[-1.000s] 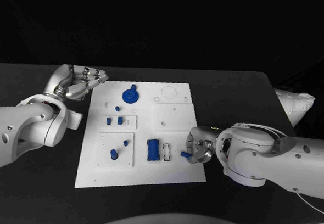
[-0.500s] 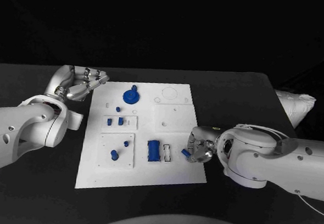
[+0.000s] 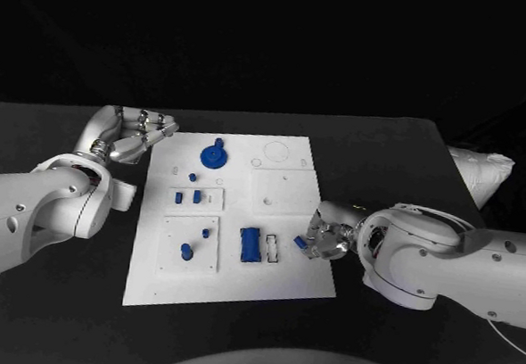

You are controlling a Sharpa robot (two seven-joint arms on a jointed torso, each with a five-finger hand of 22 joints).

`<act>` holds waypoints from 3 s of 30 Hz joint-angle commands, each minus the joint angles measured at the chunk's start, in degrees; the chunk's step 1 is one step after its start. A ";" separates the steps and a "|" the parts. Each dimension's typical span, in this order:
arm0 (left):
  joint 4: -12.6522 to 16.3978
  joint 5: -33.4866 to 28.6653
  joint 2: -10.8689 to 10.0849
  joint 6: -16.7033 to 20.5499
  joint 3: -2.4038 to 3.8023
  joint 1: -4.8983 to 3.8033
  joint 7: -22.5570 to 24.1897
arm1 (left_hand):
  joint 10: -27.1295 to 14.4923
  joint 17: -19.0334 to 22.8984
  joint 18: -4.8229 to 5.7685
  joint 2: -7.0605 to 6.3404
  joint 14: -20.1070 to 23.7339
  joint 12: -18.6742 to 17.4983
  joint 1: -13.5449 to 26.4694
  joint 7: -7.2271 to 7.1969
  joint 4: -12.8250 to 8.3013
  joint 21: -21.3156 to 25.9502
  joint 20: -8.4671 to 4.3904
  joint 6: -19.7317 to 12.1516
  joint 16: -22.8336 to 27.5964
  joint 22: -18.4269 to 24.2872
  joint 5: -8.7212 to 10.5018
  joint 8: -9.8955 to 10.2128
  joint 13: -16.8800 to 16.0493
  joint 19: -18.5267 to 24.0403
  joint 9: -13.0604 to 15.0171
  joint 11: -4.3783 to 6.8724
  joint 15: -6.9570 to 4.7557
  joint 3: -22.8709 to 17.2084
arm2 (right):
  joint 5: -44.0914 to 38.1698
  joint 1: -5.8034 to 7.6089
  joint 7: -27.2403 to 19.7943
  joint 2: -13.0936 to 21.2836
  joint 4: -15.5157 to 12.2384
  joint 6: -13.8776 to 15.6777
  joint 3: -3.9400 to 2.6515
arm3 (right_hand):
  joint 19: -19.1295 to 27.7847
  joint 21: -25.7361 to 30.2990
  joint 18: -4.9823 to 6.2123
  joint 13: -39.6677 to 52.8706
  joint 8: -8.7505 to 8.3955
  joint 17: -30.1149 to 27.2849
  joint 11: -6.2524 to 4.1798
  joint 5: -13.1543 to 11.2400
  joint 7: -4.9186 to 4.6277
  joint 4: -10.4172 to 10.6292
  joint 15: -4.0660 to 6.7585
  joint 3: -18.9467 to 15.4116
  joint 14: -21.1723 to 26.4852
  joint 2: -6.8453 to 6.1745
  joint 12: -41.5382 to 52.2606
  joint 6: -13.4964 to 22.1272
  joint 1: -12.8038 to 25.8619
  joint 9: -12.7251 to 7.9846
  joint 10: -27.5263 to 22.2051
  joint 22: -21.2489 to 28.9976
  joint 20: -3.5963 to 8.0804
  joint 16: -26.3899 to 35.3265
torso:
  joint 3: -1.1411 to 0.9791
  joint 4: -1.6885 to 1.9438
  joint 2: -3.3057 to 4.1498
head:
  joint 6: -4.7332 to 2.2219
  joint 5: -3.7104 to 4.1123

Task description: Assemble the parts on the task board

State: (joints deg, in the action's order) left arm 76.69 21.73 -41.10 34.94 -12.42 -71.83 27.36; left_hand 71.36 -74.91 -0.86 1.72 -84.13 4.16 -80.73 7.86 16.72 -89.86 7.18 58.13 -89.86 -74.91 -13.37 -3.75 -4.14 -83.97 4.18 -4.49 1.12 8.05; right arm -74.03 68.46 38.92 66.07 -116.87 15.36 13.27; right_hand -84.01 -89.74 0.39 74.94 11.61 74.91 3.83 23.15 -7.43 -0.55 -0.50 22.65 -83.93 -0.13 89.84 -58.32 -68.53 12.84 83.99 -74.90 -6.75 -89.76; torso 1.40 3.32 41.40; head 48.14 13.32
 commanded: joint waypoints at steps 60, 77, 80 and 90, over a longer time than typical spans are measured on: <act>-0.15 0.31 0.47 -1.22 0.03 -0.01 0.09 | 0.16 -15.09 0.86 0.65 -5.87 -0.24 0.19 0.04 0.05 -0.14 -0.27 0.44 -0.14 -15.09 -0.19 -0.15 0.07 -6.03 -0.03 0.07 -0.34 0.29 | 35.82 1.98 -2.96 -1.35 0.80 10.26 0.25 | -5.99 -0.26 -0.39 15.06 -2.27 15.09 0.14 -1.35 -0.55 -0.56 0.15 -0.35 -6.07 -0.49 0.16 -0.01 -1.17 -1.60 6.01 -15.10 0.17 -0.24 | 0.07 -0.02 -0.09 | -0.18 -0.44; -0.33 0.31 0.69 -1.32 0.03 0.02 0.09 | 0.16 -15.09 0.86 0.65 -5.87 -0.24 0.19 0.04 0.05 -0.14 -0.27 0.44 -0.14 -15.09 -0.19 -0.15 0.07 -6.03 -0.03 0.07 -0.34 0.29 | 40.99 2.06 -3.11 -4.98 3.75 9.91 0.25 | -5.99 -0.26 -0.39 15.06 -2.31 15.09 0.13 -1.53 -0.51 -0.54 0.15 -0.43 -6.07 -0.44 0.16 -0.26 -1.19 -1.65 6.01 -15.10 0.15 -0.24 | 0.03 0.04 -0.04 | -0.47 -0.31; -0.34 0.31 0.72 -1.32 0.03 0.02 0.10 | 0.16 -15.09 0.86 0.65 -5.87 -0.24 0.19 0.04 0.05 -0.14 -0.27 0.44 -0.14 -15.09 -0.19 -0.15 0.07 -6.03 -0.03 0.07 -0.34 0.29 | 41.70 2.07 -2.96 -5.52 4.31 9.69 0.25 | -5.99 -0.26 -0.39 15.06 -2.32 15.09 0.13 -1.57 -0.51 -0.53 0.15 -0.45 -6.07 -0.43 0.16 -0.31 -1.19 -1.66 6.01 -15.10 0.15 -0.24 | 0.03 0.03 -0.04 | -0.45 -0.30; -0.31 0.08 0.69 -1.33 0.03 0.03 0.12 | 0.16 -15.09 0.86 0.65 -5.87 -0.24 0.19 0.04 0.05 -0.14 -0.27 0.44 -0.14 -15.09 -0.19 -0.15 0.07 -6.03 -0.03 0.07 -0.34 0.29 | 42.62 2.08 -3.11 -6.11 4.75 10.30 0.25 | -5.99 -0.26 -0.39 15.06 -2.35 15.09 0.13 -1.59 -0.50 -0.53 0.15 -0.47 -6.07 -0.42 0.16 -0.34 -1.19 -1.68 6.01 -15.10 0.15 -0.24 | 0.00 -0.01 -0.05 | -0.55 -0.54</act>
State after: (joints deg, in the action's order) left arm 76.28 21.76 -40.52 34.41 -12.42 -71.79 27.16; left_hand 71.36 -74.90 -0.86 1.95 -84.13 4.16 -80.50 7.86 16.73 -89.86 7.18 58.13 -89.86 -74.91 -13.37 -3.75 -4.14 -83.97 4.18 -4.49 1.12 8.04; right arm -32.43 70.76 35.84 60.11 -112.18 26.00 13.32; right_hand -84.00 -89.74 0.38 74.94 9.51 74.91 3.85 21.70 -7.82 -0.96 -0.51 22.52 -83.93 -0.57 89.84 -58.33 -69.48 11.24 83.99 -74.91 -6.77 -89.76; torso 1.42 3.33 41.35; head 47.57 12.83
